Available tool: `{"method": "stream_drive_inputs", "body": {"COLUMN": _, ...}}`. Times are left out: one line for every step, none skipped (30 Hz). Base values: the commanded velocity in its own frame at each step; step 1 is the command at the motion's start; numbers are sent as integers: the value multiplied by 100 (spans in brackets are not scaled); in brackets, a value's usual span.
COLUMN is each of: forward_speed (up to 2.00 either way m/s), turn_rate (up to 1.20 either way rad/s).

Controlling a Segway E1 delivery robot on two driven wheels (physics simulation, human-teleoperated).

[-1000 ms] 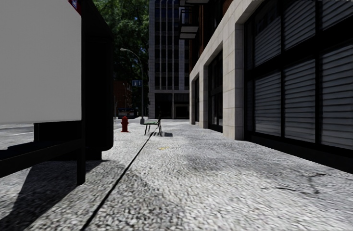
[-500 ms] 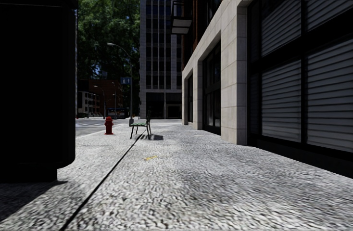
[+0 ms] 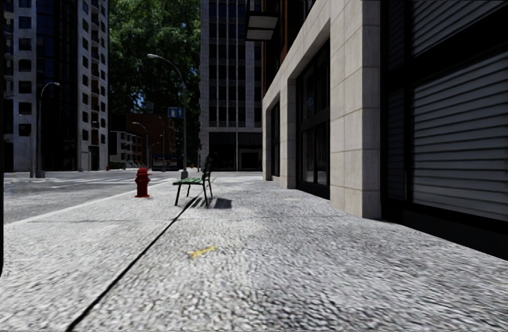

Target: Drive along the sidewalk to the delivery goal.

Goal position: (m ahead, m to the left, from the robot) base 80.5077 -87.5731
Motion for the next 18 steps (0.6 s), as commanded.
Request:
{"method": "stream_drive_inputs", "body": {"forward_speed": 200, "turn_rate": 0}}
{"method": "stream_drive_inputs", "body": {"forward_speed": 200, "turn_rate": 0}}
{"method": "stream_drive_inputs", "body": {"forward_speed": 200, "turn_rate": 0}}
{"method": "stream_drive_inputs", "body": {"forward_speed": 200, "turn_rate": 0}}
{"method": "stream_drive_inputs", "body": {"forward_speed": 200, "turn_rate": 0}}
{"method": "stream_drive_inputs", "body": {"forward_speed": 200, "turn_rate": 0}}
{"method": "stream_drive_inputs", "body": {"forward_speed": 200, "turn_rate": 0}}
{"method": "stream_drive_inputs", "body": {"forward_speed": 200, "turn_rate": 0}}
{"method": "stream_drive_inputs", "body": {"forward_speed": 200, "turn_rate": 0}}
{"method": "stream_drive_inputs", "body": {"forward_speed": 200, "turn_rate": 0}}
{"method": "stream_drive_inputs", "body": {"forward_speed": 200, "turn_rate": 0}}
{"method": "stream_drive_inputs", "body": {"forward_speed": 200, "turn_rate": 0}}
{"method": "stream_drive_inputs", "body": {"forward_speed": 200, "turn_rate": 0}}
{"method": "stream_drive_inputs", "body": {"forward_speed": 200, "turn_rate": 0}}
{"method": "stream_drive_inputs", "body": {"forward_speed": 200, "turn_rate": 0}}
{"method": "stream_drive_inputs", "body": {"forward_speed": 200, "turn_rate": 0}}
{"method": "stream_drive_inputs", "body": {"forward_speed": 200, "turn_rate": 0}}
{"method": "stream_drive_inputs", "body": {"forward_speed": 200, "turn_rate": 0}}
